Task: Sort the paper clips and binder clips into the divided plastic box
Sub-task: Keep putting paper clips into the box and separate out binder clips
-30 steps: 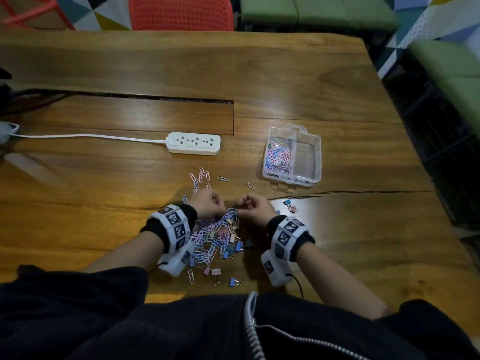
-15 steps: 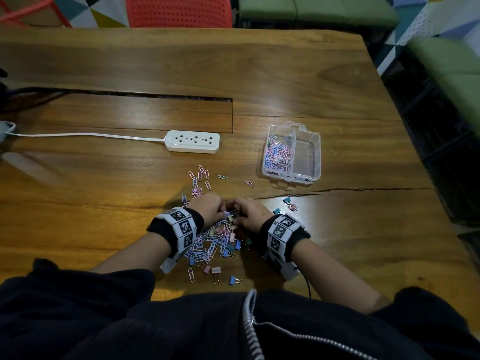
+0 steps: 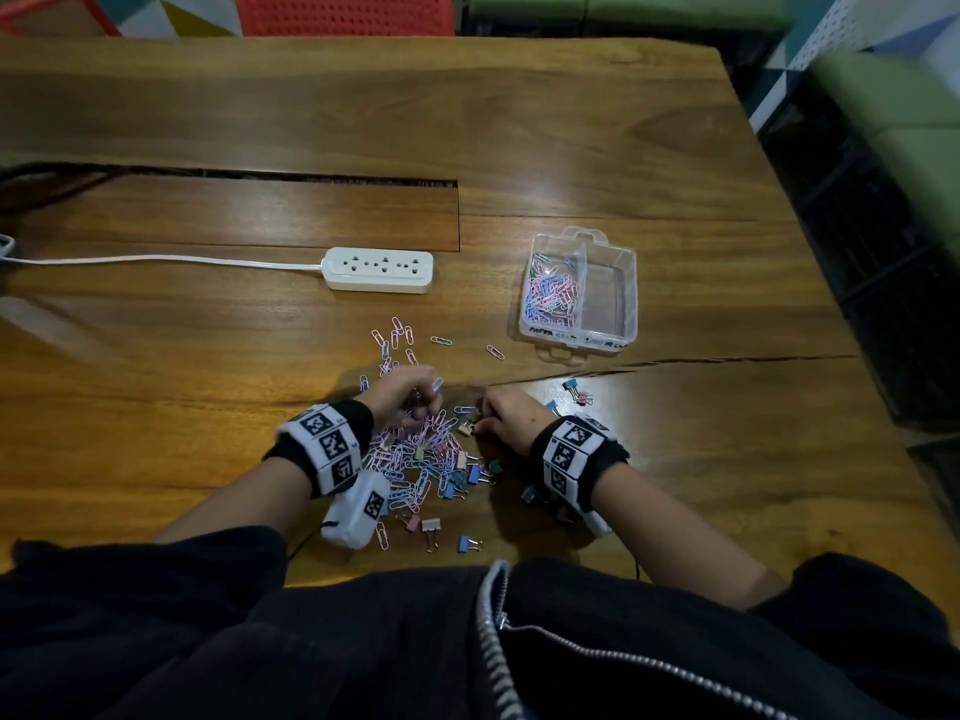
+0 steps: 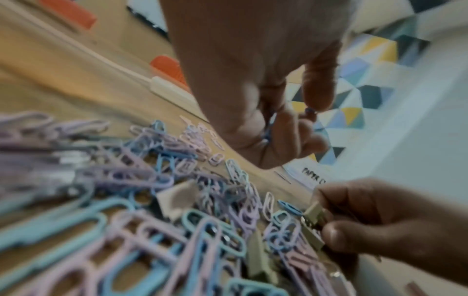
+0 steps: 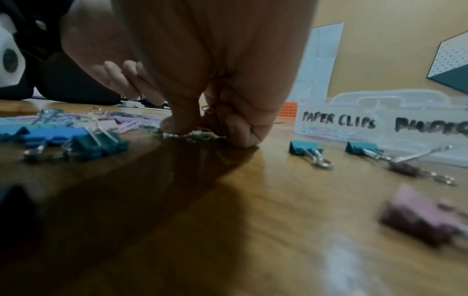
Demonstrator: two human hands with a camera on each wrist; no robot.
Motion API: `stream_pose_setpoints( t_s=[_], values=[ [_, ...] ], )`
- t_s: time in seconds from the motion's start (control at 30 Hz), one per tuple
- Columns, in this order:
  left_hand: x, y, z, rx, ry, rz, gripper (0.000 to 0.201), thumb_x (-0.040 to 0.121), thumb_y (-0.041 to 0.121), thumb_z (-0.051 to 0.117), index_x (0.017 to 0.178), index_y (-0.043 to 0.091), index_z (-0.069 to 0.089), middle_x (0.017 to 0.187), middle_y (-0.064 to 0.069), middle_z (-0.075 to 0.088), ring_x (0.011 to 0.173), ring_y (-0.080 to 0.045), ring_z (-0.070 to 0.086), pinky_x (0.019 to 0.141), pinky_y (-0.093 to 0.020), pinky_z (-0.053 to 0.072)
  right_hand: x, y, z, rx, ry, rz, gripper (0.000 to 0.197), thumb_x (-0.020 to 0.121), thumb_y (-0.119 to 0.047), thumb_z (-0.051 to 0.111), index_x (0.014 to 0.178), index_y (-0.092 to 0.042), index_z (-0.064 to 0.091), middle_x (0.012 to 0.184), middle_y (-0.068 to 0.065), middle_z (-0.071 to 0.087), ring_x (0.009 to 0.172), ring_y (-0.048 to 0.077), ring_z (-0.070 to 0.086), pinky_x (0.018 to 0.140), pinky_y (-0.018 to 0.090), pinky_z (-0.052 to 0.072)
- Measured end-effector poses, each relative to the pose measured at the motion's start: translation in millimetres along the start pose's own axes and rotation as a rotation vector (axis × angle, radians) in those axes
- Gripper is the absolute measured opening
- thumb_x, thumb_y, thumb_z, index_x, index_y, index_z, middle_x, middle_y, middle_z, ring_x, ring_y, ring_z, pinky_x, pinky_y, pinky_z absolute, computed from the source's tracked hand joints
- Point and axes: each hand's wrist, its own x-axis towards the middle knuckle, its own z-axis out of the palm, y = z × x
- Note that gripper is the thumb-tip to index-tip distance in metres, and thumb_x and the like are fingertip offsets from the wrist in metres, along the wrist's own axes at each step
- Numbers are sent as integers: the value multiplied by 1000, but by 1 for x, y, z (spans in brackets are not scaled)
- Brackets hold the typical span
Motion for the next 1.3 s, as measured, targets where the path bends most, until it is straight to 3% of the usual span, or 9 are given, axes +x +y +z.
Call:
stream_pose_setpoints(
  t_s=[0.13, 0.27, 0.4, 0.53, 0.63, 0.77, 0.97, 1.17, 1.3],
  values=[
    [-3, -5, 4, -217, -51, 29, 2, 64, 11, 42, 63, 10, 40, 47, 2, 55, 33, -5, 39, 32, -10, 29, -8, 5, 2, 7, 31, -18, 40, 87, -20, 59, 62, -24, 28, 96, 6, 44, 88, 16, 39, 81, 29, 36],
    [1, -6, 9, -116, 41, -10, 29, 90, 24, 43, 64, 13, 46, 58, 0, 52, 34, -3, 40, 32, -11, 30, -18, 11, 2, 248, 146, -1, 18, 89, -17, 56, 75, -17, 44, 80, -1, 47, 74, 13, 44, 68, 22, 34],
    [2, -6, 14, 312, 157, -37, 28, 98, 21, 35, 80, 16, 56, 70, 3, 48, 49, -7, 38, 44, -17, 32, -26, 18, -4, 428, 209, 74, 6, 92, -14, 51, 86, -12, 49, 71, -7, 46, 66, 6, 43, 58, 16, 32],
    [4, -9, 18, 812, 121, 62, 7, 88, 27, 57, 88, 20, 57, 92, 2, 57, 83, -14, 53, 79, -28, 46, -26, 24, -8, 271, 186, 148, 13, 90, -10, 53, 98, -4, 60, 97, 10, 60, 92, 21, 54, 75, 22, 35],
    [5, -8, 24, 1059, 192, 114, 21, 83, 28, 64, 100, 16, 60, 104, 0, 61, 90, -13, 52, 79, -25, 42, -27, 23, -8, 186, 221, 139, 14, 85, -6, 54, 98, -8, 59, 105, 8, 59, 92, 19, 53, 75, 24, 37],
    [8, -9, 30, 1216, 252, 193, 24, 85, 33, 60, 105, 20, 60, 112, -1, 60, 104, -20, 56, 86, -32, 46, -28, 11, -1, 150, 255, 33, 21, 81, -17, 65, 100, -11, 58, 105, 7, 61, 89, 17, 52, 74, 25, 40],
    [11, -7, 40, 1371, 173, 186, 22, 92, 31, 45, 97, 13, 59, 97, -4, 61, 90, -21, 59, 79, -31, 48, -23, 6, 9, -39, 238, 7, 23, 84, -23, 61, 103, -10, 59, 110, 11, 60, 101, 27, 56, 78, 29, 41],
    [7, -5, 45, 1305, 79, 136, 15, 91, 22, 45, 80, 19, 55, 76, -4, 52, 68, -18, 50, 71, -30, 52, -21, 6, 9, -170, 158, 2, 22, 90, -24, 53, 105, -8, 55, 113, 10, 56, 103, 25, 54, 86, 34, 43],
    [4, -4, 45, 832, 121, 61, 25, 93, 16, 45, 69, 13, 51, 67, -5, 50, 56, -18, 46, 54, -25, 44, -25, 8, 6, -232, 65, 1, 27, 90, -21, 52, 112, -6, 51, 118, 11, 52, 107, 24, 51, 93, 34, 44]
  ],
)
